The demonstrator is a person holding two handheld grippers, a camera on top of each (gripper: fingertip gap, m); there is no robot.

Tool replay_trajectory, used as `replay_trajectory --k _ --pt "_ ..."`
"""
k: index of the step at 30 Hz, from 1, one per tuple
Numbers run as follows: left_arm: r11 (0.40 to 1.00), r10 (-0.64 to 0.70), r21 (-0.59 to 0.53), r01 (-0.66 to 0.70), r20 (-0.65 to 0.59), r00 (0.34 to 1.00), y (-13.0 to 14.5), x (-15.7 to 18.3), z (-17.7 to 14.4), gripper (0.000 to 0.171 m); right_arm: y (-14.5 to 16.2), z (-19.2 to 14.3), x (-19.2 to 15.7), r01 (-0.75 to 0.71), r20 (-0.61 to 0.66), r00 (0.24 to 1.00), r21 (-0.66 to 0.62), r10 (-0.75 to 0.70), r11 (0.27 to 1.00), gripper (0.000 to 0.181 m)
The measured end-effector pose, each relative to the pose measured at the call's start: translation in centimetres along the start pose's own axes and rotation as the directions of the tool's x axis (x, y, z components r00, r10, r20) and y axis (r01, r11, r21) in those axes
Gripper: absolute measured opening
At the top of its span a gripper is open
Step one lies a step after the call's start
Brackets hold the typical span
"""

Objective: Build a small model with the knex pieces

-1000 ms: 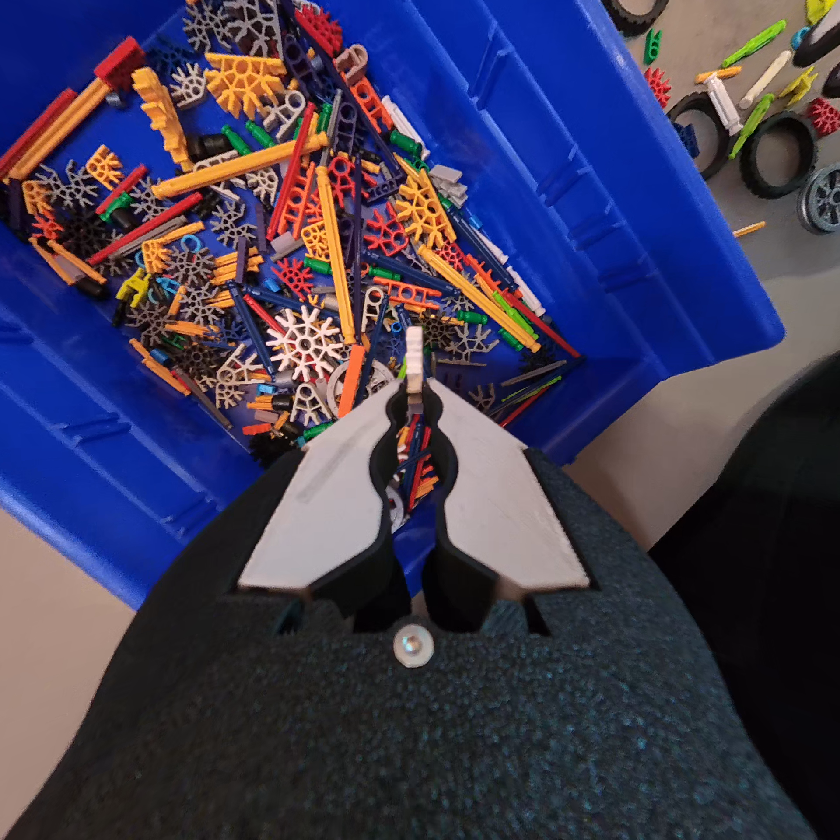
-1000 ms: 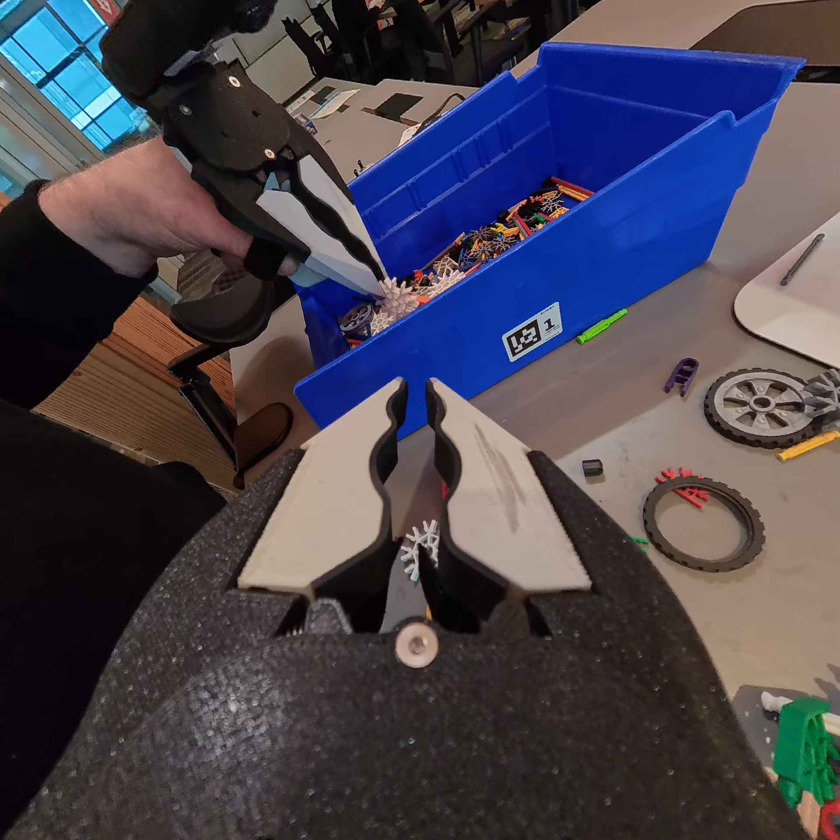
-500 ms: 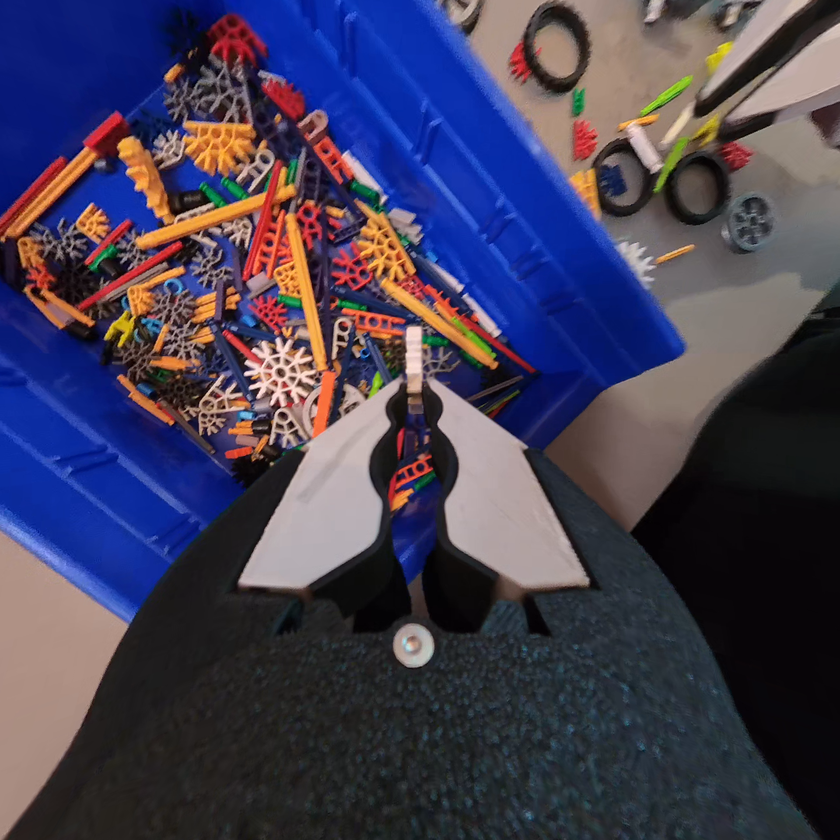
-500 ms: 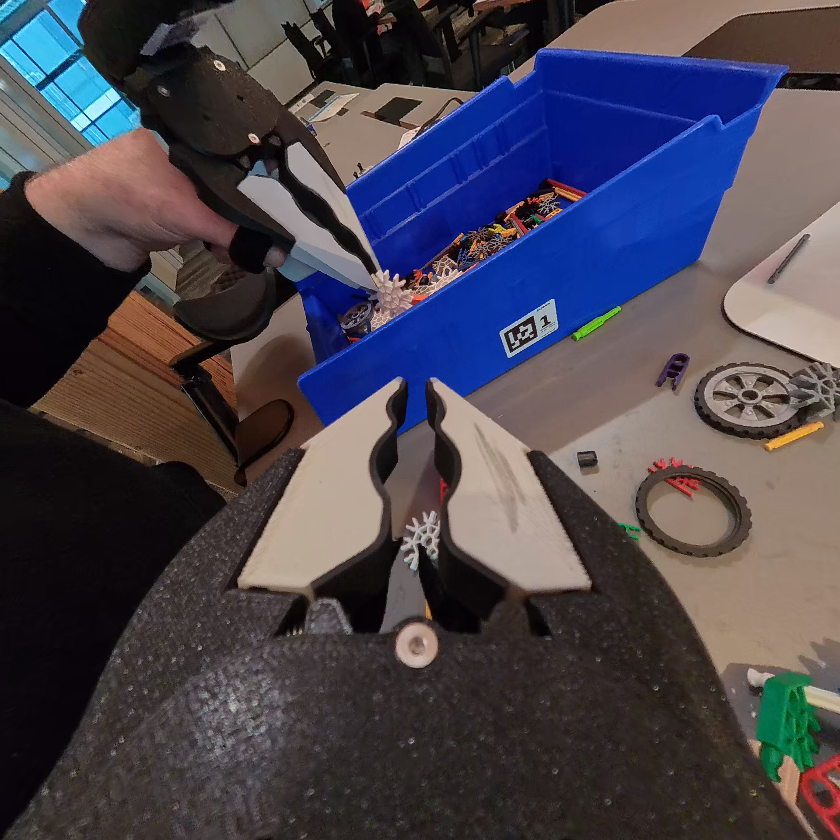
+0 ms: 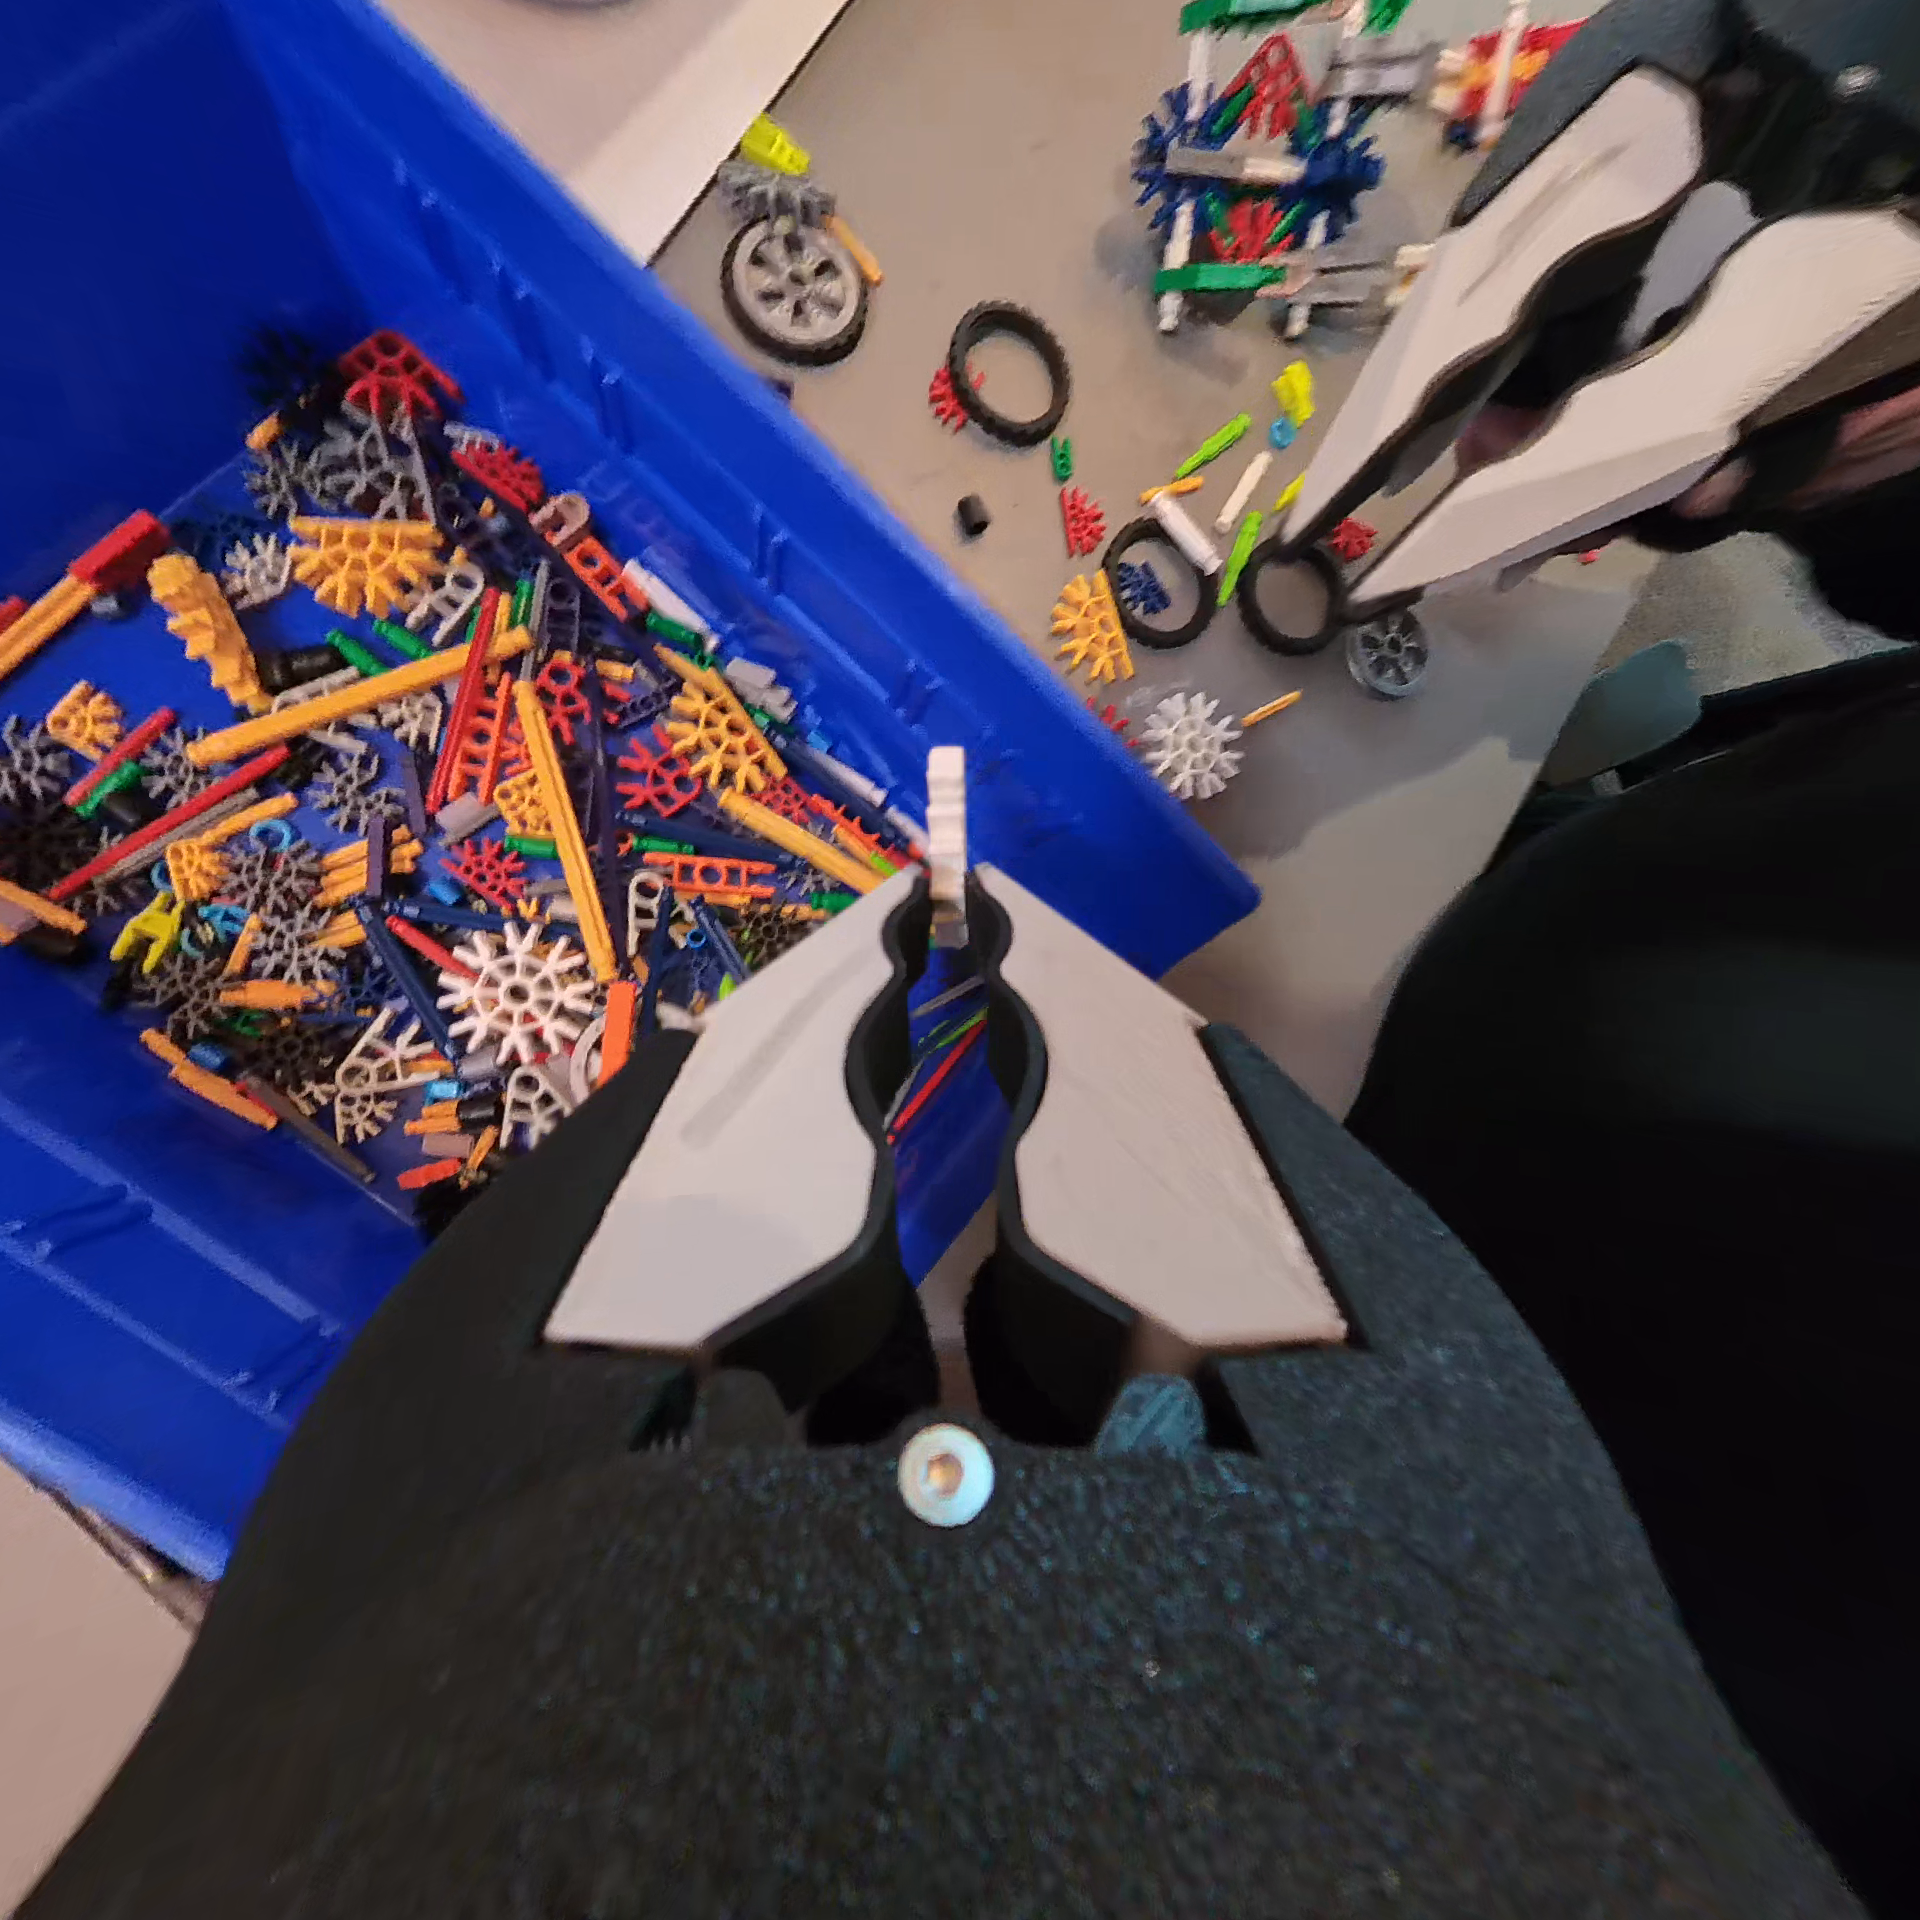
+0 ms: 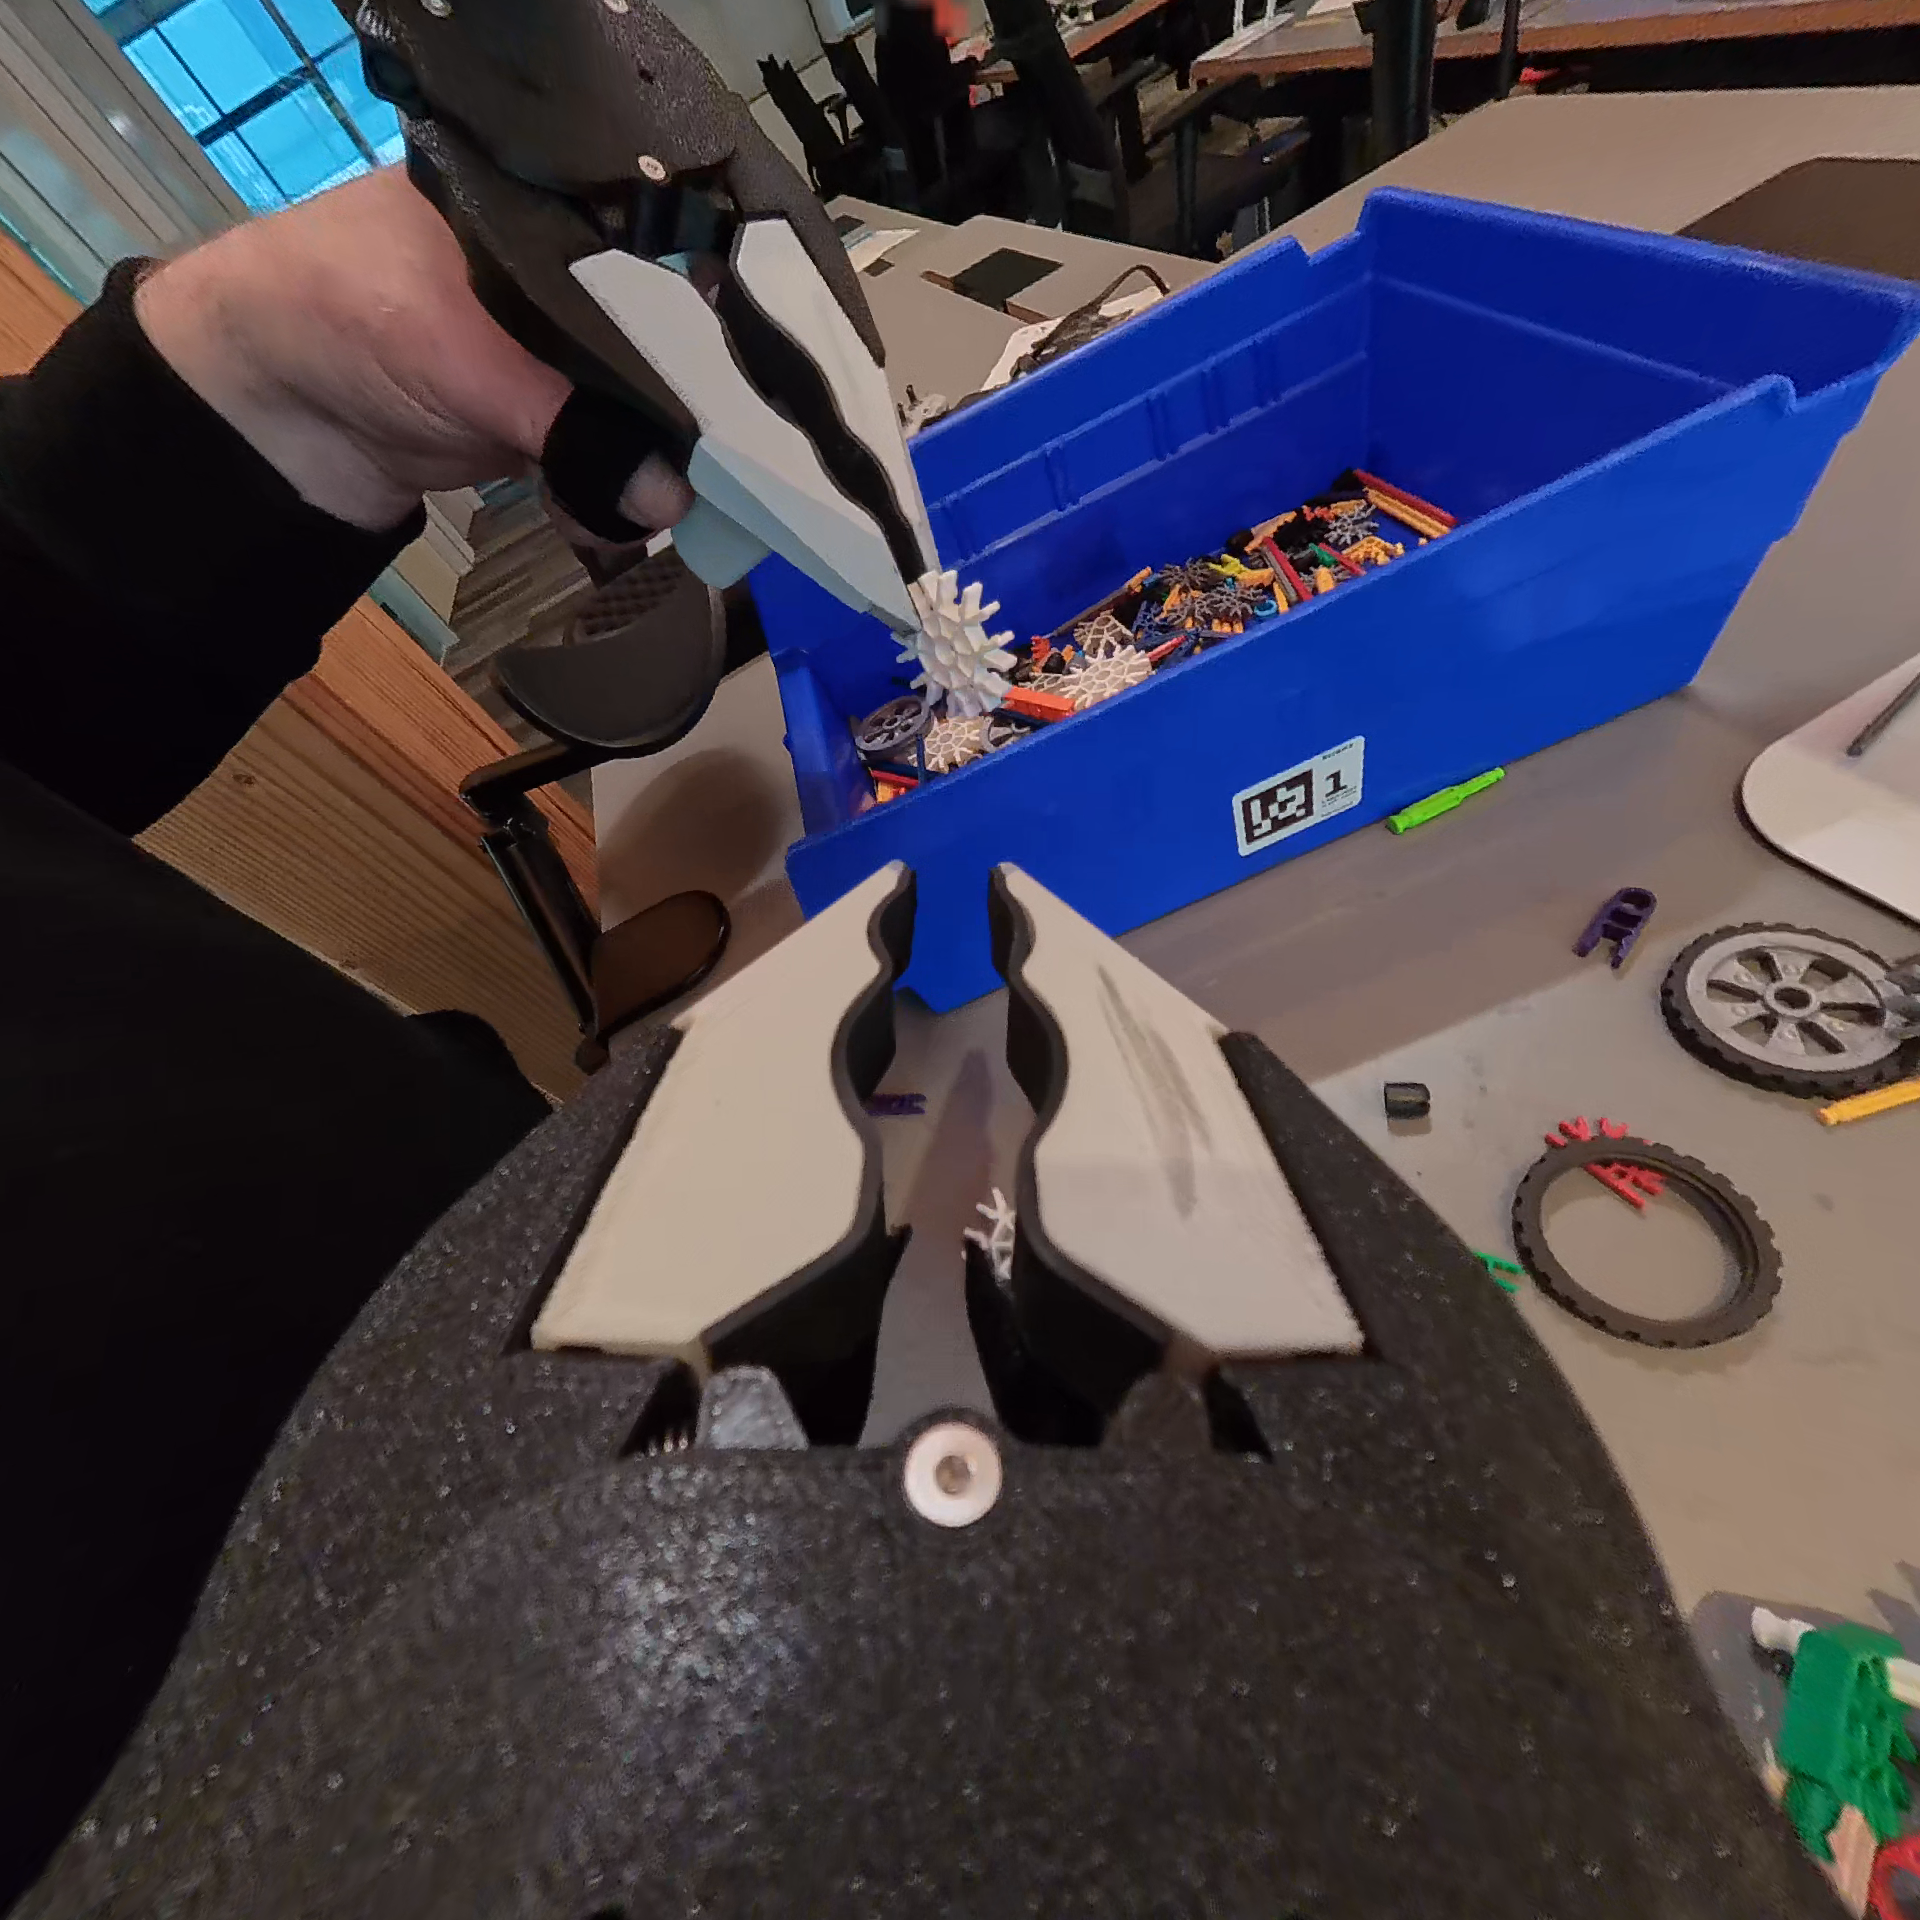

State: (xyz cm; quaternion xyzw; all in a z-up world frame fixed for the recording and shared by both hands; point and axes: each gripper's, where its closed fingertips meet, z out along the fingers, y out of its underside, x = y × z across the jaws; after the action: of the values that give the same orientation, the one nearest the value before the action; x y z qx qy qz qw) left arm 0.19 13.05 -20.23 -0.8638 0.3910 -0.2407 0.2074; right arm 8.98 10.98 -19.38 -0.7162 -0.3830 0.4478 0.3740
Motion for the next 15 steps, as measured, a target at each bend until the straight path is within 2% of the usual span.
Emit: replay_trajectory --k 4,9,15 --pt "0.992 0.006 -0.126 0.001 0.055 0.998 2.5 -1.4 1.2 0.004 0.2 -0.7 0.3 -0.010 -0.007 1.000 0.003 0.010 1.000 0.014" --pt "0.971 0.017 -0.238 0.008 0.105 0.994 4.8 -2.9 2.6 0.004 0.3 -2.6 2.6 -0.035 -0.093 0.995 0.013 0.036 0.999 0.014" --pt "0.960 0.008 -0.278 0.031 0.139 0.990 5.7 -4.3 3.2 0.004 0.5 -4.4 5.0 -0.073 -0.187 0.979 0.028 0.077 0.997 0.013"
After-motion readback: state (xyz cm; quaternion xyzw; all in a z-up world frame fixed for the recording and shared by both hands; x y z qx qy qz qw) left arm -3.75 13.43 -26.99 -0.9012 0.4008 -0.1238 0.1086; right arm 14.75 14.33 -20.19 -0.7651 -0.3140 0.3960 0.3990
